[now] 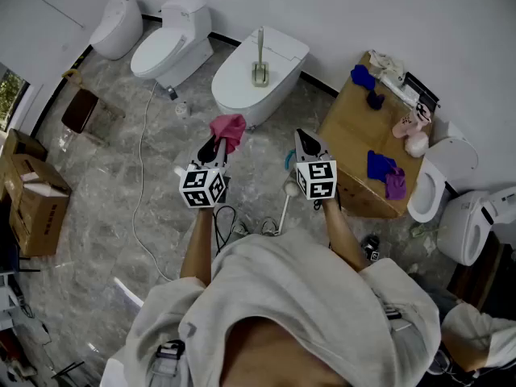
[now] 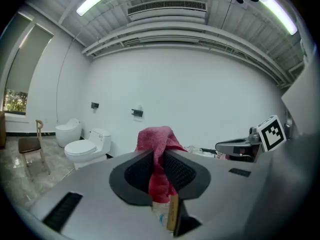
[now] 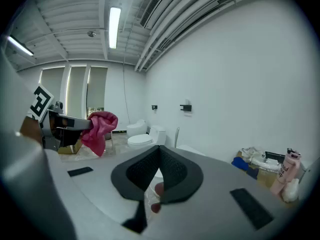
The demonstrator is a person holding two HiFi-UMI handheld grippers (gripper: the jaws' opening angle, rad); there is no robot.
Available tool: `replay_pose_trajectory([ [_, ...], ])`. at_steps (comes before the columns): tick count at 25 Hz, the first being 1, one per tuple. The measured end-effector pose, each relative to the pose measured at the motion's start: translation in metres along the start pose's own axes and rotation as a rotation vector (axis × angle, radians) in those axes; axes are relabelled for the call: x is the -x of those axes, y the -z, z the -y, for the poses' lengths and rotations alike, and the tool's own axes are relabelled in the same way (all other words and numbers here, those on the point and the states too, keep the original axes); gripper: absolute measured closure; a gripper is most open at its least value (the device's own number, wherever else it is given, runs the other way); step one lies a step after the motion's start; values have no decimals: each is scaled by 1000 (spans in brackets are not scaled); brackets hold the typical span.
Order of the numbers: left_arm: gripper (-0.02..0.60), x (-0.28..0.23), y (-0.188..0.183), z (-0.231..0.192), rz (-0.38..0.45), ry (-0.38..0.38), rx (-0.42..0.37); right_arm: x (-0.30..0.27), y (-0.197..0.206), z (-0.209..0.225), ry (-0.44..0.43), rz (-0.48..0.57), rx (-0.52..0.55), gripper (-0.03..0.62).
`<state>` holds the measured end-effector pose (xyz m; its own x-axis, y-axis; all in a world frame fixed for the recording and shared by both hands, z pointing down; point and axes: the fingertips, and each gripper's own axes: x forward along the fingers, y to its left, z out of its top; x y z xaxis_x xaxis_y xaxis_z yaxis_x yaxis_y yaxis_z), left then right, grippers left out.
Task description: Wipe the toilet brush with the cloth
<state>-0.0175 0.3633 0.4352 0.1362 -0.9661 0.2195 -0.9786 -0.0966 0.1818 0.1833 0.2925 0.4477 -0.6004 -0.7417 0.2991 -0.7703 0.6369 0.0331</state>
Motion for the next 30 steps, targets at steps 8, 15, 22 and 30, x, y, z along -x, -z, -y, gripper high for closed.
replay_pose_trajectory([
  [8, 509, -1, 0, 1, -3, -7, -4, 1, 1, 3, -12, 5, -10, 565],
  [15, 509, -2, 11, 4, -13, -34, 3, -4, 14, 9, -35, -12, -14, 563],
  [22, 508, -20, 19, -13, -39, -43, 22, -29, 19, 8, -50, -41, -21, 563],
  [30, 509, -89, 9, -47, -38, 2, 44, -91, 9, 29, -10, -65, -13, 563],
])
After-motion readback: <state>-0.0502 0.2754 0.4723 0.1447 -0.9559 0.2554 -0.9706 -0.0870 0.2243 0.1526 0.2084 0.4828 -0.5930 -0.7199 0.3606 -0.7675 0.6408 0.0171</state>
